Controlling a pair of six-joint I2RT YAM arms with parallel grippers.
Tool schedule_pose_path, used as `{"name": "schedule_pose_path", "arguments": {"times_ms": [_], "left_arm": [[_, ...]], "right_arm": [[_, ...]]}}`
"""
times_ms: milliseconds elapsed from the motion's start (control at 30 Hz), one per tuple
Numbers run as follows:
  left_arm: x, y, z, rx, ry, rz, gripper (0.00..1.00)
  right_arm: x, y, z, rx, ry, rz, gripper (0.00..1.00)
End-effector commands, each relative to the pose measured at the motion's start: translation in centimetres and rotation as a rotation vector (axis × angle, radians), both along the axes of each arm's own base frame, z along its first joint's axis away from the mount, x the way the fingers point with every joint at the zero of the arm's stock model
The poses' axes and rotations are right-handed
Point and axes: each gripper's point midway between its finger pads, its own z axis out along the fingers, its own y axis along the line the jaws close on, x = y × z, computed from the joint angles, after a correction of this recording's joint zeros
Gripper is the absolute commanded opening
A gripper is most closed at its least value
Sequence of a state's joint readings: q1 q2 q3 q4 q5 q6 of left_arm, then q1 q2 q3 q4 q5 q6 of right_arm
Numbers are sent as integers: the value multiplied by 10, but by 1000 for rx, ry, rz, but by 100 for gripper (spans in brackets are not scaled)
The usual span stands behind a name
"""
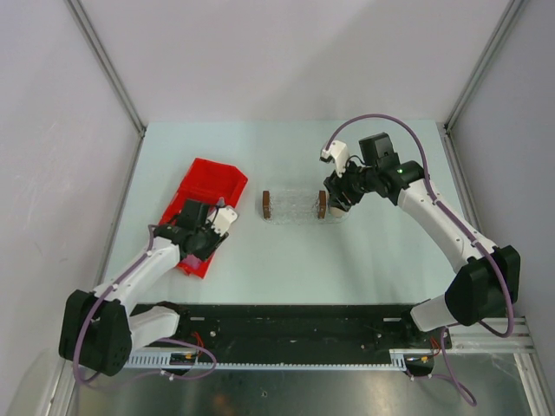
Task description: Prepare toiletry sets of a toothbrush and toothpaste on the tray
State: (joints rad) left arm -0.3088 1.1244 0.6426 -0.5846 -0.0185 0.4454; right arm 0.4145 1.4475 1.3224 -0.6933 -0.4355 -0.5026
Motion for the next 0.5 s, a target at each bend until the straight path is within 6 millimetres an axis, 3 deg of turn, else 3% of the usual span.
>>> {"name": "schedule_pose_path", "arguments": {"times_ms": [0, 167, 400, 467], "left_arm": [[2, -3, 4, -16, -34, -10, 40], [0, -4, 3, -17, -33, -15, 33], [3, -5, 9, -22, -54, -15, 12], [4, -5, 12, -23, -64, -15, 2]], "right_arm": [[-4, 0, -2, 5, 14, 20, 59], [-5, 1, -2, 5, 16, 24, 59], [-6, 1, -4, 4, 23, 26, 59], [-6, 1, -5, 3, 28, 29, 59]]}}
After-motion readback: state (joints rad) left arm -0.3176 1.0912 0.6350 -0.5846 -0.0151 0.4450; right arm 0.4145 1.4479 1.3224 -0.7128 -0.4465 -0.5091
